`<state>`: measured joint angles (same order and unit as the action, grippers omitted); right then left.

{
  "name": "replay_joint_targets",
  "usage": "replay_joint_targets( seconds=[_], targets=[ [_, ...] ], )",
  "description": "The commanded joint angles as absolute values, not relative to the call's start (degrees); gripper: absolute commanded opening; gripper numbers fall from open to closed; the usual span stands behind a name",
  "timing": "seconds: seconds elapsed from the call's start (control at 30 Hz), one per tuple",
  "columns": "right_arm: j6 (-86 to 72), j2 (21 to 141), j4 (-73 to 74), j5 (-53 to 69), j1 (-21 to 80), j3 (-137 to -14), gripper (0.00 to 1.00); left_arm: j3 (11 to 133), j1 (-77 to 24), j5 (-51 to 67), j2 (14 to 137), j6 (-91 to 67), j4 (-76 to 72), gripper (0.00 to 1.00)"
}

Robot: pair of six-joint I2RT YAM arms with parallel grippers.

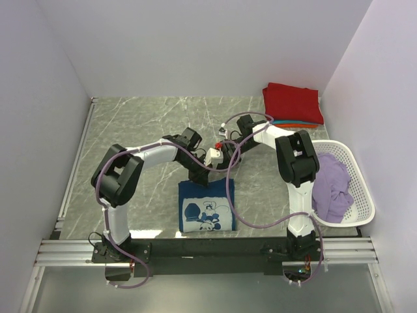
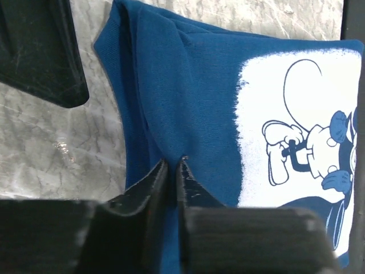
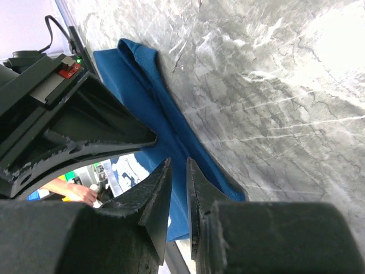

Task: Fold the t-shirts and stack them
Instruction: Fold the tshirt

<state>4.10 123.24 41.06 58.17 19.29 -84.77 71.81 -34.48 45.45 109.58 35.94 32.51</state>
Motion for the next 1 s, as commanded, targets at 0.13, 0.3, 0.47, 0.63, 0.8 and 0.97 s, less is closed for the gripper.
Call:
replay_joint_targets(
  seconds=[0.13, 0.3, 0.47, 0.63, 0.8, 0.97],
  targets=[
    [2.03, 124.19, 37.18, 60.73, 21.96, -84.73, 0.23, 70.67, -35.68, 47.29, 102.66, 37.88, 32.34, 0.01],
    [0.09, 126.38, 34.37, 62.4, 24.25, -84.81, 0.23, 69.0, -37.88, 45.27, 99.67, 38.85, 31.91, 0.01],
    [-1.32, 130.68, 34.45, 63.02, 25.4, -86.04, 0.22, 67.94, -39.2, 43.16, 97.91, 39.46, 30.94, 0.01],
    [-0.79, 133.59, 36.21, 63.37, 26.45, -87.01, 0.22, 67.94, -39.81, 41.93, 96.86, 40.43, 30.76, 0.01],
    [-0.53, 135.35, 37.35, 63.46, 26.81, -86.57, 0.21, 68.9, -39.9, 40.26, 95.71, 40.61, 29.27, 0.01],
    [-0.53, 135.44, 36.91, 63.54, 27.25, -85.69, 0.21, 71.19, -39.9, 39.46, 96.5, 41.31, 29.18, 0.01]
  ],
)
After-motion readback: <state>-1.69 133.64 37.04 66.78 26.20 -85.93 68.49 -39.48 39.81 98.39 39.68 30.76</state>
